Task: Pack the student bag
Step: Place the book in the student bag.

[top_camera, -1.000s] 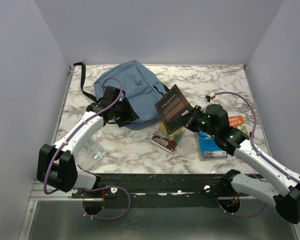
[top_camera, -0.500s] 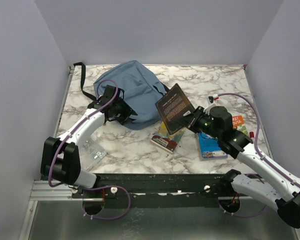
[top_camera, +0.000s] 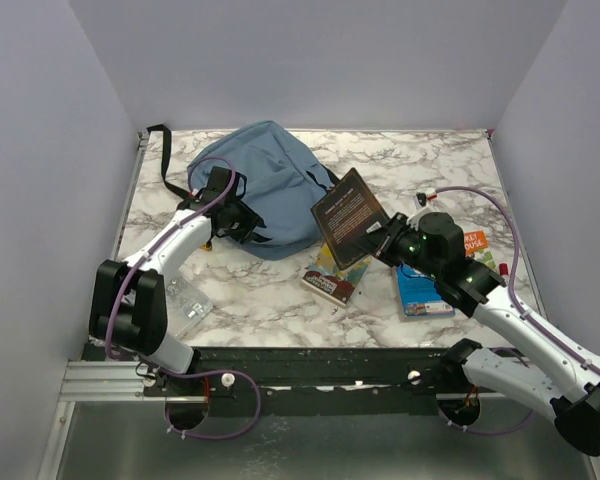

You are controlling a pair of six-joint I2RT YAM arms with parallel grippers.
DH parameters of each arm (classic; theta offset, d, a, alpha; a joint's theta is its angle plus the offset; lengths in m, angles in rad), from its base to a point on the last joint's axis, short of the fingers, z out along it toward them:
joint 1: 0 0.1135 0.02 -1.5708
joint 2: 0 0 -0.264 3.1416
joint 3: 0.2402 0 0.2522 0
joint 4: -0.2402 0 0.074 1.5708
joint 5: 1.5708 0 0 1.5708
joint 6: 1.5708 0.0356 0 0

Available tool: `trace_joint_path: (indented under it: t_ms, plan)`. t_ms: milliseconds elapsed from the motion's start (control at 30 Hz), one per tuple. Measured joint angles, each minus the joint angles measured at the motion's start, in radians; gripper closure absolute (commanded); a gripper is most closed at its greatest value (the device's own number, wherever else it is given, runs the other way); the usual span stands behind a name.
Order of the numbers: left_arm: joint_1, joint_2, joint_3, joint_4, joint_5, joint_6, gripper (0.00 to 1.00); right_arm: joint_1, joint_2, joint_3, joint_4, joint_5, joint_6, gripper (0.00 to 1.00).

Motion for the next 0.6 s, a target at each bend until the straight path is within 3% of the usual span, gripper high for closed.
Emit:
trace_joint_path:
  t_ms: [267, 600]
  plan:
    - [0.000, 0.053, 0.003, 0.005, 0.002, -0.009, 0.51, 0.000, 0.021, 0.000, 0.000, -0.005, 0.000, 1.00]
    - [-0.001, 0.064, -0.035, 0.026, 0.023, -0.026, 0.50, 0.000, 0.039, 0.000, -0.001, -0.007, -0.001, 0.99]
